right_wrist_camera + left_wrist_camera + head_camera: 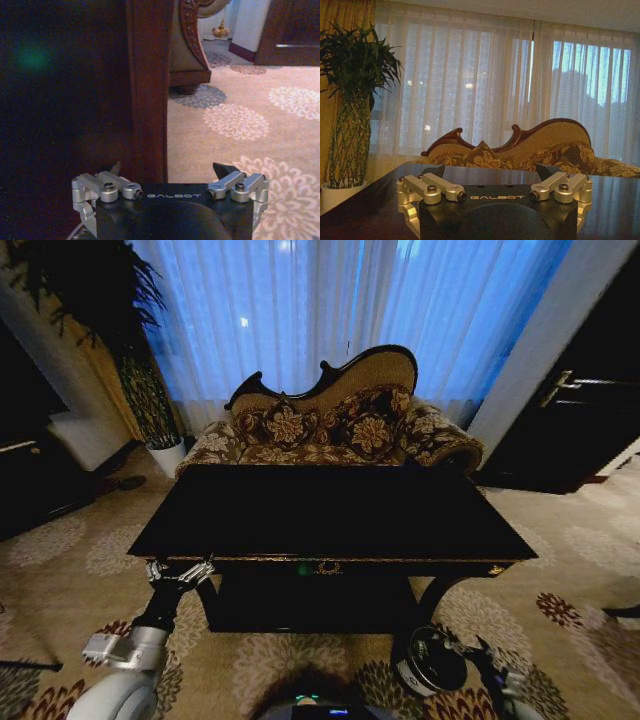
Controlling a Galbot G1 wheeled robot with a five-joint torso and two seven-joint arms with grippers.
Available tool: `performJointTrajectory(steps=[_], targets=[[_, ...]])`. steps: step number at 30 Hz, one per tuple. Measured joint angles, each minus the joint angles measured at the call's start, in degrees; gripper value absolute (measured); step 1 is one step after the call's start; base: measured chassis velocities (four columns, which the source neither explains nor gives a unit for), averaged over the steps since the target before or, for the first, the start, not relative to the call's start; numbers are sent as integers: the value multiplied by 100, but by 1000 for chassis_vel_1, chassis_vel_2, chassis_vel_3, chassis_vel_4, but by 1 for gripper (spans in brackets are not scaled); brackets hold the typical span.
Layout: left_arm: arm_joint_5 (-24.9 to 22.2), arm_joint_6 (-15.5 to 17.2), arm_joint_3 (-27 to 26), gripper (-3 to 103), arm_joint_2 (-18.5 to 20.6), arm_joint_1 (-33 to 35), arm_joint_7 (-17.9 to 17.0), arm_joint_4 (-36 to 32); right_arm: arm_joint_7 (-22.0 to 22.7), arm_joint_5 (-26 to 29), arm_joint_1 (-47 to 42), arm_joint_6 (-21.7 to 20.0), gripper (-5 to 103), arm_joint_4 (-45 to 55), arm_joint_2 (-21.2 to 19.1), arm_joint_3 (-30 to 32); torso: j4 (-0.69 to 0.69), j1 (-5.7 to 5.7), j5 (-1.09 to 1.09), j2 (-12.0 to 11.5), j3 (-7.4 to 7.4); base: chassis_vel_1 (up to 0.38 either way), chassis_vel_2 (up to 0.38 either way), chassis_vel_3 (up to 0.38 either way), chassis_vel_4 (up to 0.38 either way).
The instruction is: Move to the front of the table and place the trash on the table into the trash bin.
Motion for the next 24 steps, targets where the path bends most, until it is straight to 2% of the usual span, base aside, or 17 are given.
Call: performJointTrajectory(steps=[2,4,7,9,12,13,15,16,24], targets=[[1,0,6,100,-1,2,0,0,-167,-274,-33,155,100,-72,-11,17,2,0,-1,0,0,0,0,0,0],[5,0,25,100,-3,-5,0,0,64,-194,-71,48,100,-27,-5,85,0,0,-2,0,0,0,0,0,0],[15,0,53,100,-12,-9,0,1,-78,-408,-106,193,100,-70,-27,123,0,0,-1,0,0,0,0,0,0],[29,1,84,100,-20,-20,0,0,143,-281,-103,112,100,-12,-6,170,-1,0,-1,0,0,0,0,0,0],[43,1,97,100,-21,-21,1,0,87,-294,-140,115,100,41,-25,131,2,0,-1,0,0,0,0,0,0],[50,1,102,100,-25,-22,-1,0,18,-475,-121,227,100,-46,-41,150,1,0,-2,0,0,0,0,0,0],[50,-5,77,100,-43,5,6,-19,292,-514,-76,216,100,-108,-23,200,-1,0,-1,0,0,0,0,0,0],[47,-7,71,100,-47,7,11,-24,412,-362,-100,106,100,-14,-7,183,0,0,-1,0,0,0,0,0,0],[49,-9,68,100,-53,10,12,-40,220,-712,-115,354,100,-117,-21,191,0,0,-1,0,0,0,0,0,0]])
